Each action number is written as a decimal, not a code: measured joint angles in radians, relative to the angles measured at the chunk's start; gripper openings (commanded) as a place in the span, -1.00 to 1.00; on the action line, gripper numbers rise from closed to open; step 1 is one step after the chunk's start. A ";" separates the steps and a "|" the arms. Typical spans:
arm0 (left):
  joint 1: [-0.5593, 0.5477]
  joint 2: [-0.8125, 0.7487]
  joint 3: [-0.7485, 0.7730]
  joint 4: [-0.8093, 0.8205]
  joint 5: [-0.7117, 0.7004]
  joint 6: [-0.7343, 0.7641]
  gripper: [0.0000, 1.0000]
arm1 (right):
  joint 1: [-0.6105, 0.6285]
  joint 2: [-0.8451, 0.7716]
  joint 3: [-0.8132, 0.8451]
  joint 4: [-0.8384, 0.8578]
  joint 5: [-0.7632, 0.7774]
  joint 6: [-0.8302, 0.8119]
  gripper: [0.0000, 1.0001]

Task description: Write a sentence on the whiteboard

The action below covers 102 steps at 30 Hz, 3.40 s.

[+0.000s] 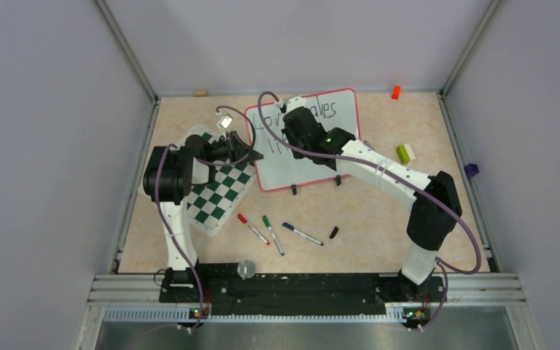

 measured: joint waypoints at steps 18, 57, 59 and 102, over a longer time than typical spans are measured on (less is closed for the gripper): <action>0.000 0.000 0.000 0.002 0.001 0.000 -1.00 | -0.001 0.000 0.013 -0.015 0.044 0.000 -1.00; 0.000 0.000 0.000 0.002 0.001 0.000 -1.00 | -0.008 0.015 0.044 -0.013 0.000 -0.003 -1.00; 0.000 0.000 0.000 0.002 0.001 0.000 -1.00 | -0.008 0.015 0.040 -0.012 -0.003 -0.002 -1.00; 0.000 0.000 0.000 0.003 0.000 0.000 -1.00 | 0.004 -0.197 -0.181 0.023 0.010 0.018 -1.00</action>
